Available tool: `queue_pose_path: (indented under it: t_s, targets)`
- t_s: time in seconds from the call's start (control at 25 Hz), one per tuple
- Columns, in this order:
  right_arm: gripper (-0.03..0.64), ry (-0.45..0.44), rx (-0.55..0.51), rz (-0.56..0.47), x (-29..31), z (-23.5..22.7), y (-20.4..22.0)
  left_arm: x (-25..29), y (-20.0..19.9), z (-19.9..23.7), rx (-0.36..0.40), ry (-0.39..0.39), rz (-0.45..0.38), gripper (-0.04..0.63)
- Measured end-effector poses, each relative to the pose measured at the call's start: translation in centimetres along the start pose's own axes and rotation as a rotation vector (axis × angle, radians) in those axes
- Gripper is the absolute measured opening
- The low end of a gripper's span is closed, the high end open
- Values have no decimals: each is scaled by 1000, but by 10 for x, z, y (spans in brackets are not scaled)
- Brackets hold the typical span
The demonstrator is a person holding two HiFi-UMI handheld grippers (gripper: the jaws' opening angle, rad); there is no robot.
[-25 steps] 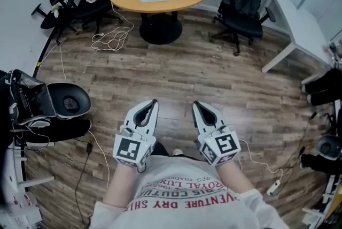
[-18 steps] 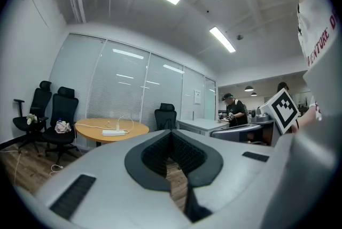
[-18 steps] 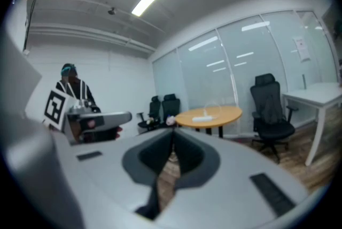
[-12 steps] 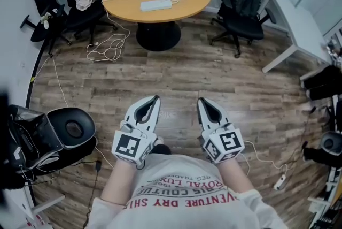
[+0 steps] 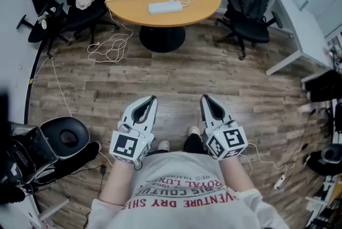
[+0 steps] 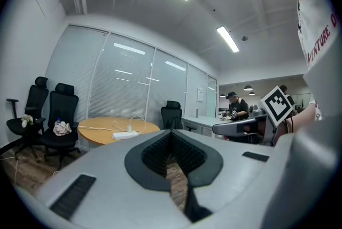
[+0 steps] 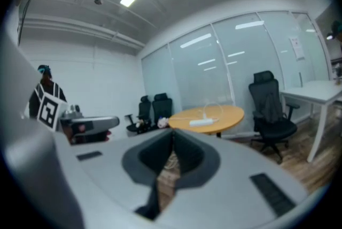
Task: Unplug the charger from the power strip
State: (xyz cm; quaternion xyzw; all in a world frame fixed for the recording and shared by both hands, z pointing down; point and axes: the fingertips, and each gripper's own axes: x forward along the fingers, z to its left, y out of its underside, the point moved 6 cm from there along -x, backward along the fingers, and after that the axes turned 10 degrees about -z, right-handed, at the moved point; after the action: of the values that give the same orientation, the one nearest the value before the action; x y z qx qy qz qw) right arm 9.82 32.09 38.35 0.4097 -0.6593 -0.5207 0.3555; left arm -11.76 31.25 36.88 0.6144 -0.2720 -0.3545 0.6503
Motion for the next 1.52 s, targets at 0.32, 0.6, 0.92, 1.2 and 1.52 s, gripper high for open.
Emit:
queue_pose_path:
  t_s: [0.32,0.6,0.92,1.2,1.52]
  targets:
    - [29,-98,-31,0,70,-54,-7,67,15,29,25,-96,-1,34]
    - [29,-212,-56,-1,164,-138,-33,162,9,54,63,-238,-35,32]
    - [29,-328,-65,36,246,-235,-56,269,22,69,60,-359,-36,32]
    - [29,-331,-39,80,296,-273,-50,321,34,96,37,-384,17,32]
    - [29,-286,-50,100,371,-273,-42,376,41,170,40,-310,37,32]
